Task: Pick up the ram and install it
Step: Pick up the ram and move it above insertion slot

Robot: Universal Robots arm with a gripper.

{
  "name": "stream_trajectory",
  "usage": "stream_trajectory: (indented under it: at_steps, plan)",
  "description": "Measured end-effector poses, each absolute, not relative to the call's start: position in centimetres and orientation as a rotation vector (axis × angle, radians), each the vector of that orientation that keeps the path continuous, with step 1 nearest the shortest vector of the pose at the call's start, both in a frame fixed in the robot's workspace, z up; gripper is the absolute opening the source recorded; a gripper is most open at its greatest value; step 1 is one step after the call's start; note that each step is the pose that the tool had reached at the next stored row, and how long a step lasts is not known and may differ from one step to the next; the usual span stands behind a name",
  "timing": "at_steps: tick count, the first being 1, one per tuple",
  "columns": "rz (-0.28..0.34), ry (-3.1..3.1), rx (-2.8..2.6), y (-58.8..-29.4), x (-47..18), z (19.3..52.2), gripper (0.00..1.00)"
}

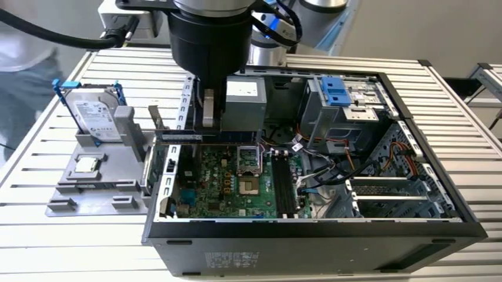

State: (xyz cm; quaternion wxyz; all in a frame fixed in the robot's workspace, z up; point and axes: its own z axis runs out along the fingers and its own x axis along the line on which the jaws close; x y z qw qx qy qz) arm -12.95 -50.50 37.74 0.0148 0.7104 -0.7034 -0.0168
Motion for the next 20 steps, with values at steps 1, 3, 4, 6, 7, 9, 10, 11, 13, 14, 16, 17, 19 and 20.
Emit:
stream_trajectory:
  at_steps: [1,3,4,6,7,9,10,11,13,14,16,17,19,20]
  plan:
    - [-0.052,-2.189,2.211,-50.5,-12.8,37.7,0.0]
    - [-0.052,-2.189,2.211,-50.5,-12.5,37.7,0.0]
    - [-0.052,-2.189,2.211,-50.5,-12.4,37.7,0.0]
    - [-0.052,-2.189,2.211,-50.5,-12.1,37.7,0.0]
    - [-0.052,-2.189,2.211,-50.5,-11.9,37.7,0.0]
    - [-0.052,-2.189,2.211,-50.5,-11.6,37.7,0.0]
    - [-0.052,-2.189,2.211,-50.5,-11.5,37.7,0.0]
    - [-0.053,-2.189,2.211,-50.5,-11.3,37.7,0.0]
    - [-0.053,-2.189,2.211,-50.5,-11.0,37.7,0.0]
    - [-0.053,-2.189,2.211,-50.5,-10.8,37.7,0.0]
    - [-0.053,-2.189,2.211,-50.5,-10.5,37.7,0.0]
    - [-0.053,-2.189,2.211,-50.5,-10.4,37.7,0.0]
    - [-0.053,-2.189,2.211,-50.5,-10.0,37.7,0.0]
    - [-0.053,-2.189,2.211,-50.5,-9.9,37.7,0.0]
